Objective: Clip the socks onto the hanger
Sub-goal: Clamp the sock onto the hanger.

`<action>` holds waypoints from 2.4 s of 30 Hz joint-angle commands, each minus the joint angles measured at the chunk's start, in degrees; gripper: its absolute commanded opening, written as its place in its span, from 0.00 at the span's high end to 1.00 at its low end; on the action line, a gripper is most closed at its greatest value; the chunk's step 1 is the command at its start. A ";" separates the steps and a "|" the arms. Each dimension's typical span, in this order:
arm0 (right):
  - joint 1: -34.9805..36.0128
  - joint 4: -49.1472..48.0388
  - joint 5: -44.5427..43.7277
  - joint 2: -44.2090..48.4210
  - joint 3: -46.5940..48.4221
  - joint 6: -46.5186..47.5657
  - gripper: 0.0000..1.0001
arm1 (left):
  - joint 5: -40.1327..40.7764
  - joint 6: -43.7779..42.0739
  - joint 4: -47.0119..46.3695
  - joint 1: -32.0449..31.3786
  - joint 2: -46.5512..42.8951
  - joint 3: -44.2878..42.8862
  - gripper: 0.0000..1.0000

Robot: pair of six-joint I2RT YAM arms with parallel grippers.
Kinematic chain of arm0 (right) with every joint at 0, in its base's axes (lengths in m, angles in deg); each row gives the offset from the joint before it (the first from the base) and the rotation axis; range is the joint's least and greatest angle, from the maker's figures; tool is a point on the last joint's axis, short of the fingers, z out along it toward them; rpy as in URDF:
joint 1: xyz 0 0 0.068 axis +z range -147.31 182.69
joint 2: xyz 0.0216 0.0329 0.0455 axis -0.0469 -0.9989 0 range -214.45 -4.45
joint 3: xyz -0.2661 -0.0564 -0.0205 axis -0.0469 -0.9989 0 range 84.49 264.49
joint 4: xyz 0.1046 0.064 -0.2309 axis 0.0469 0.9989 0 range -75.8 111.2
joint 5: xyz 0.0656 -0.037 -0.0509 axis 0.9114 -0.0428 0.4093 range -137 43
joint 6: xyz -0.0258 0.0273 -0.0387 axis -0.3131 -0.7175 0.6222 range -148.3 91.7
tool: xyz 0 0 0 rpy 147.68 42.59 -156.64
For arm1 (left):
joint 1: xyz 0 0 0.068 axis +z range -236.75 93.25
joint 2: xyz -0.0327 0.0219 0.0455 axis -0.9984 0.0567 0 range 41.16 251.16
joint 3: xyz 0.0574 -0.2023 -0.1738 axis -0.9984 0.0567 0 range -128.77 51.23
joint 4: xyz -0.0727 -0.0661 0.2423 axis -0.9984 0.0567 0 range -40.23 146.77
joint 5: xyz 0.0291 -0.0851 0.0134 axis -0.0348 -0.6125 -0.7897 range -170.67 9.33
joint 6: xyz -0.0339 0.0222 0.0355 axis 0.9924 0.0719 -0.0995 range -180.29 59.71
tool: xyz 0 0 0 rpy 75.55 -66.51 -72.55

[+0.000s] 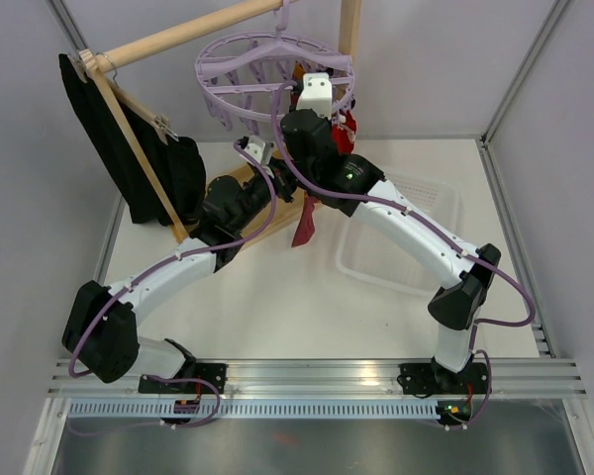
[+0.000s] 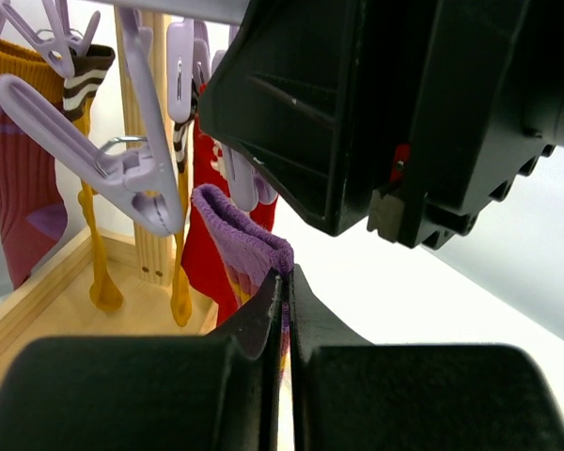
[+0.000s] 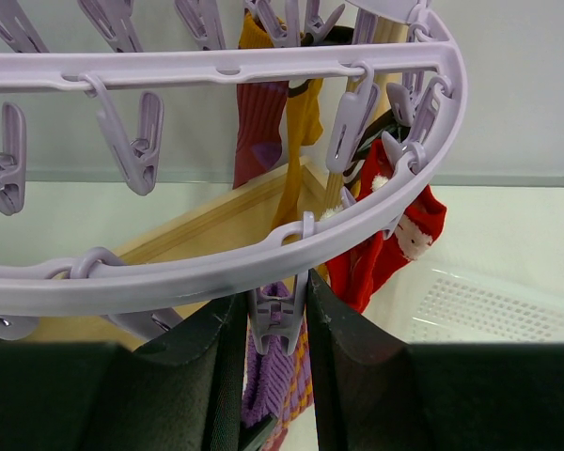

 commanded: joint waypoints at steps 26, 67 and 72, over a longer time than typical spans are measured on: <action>-0.69 -0.48 0.22 -0.22 2.25 -0.68 1.00 | 0.96 -2.32 -2.18 -0.57 -0.56 -3.40 0.98; -1.39 -0.75 0.58 0.13 0.84 -0.95 1.00 | 2.81 -1.27 -5.00 -0.57 -1.97 -3.75 0.98; -1.31 -1.01 0.66 0.30 0.40 -0.95 1.00 | 2.80 -1.18 -5.17 -0.57 -1.88 -3.84 0.98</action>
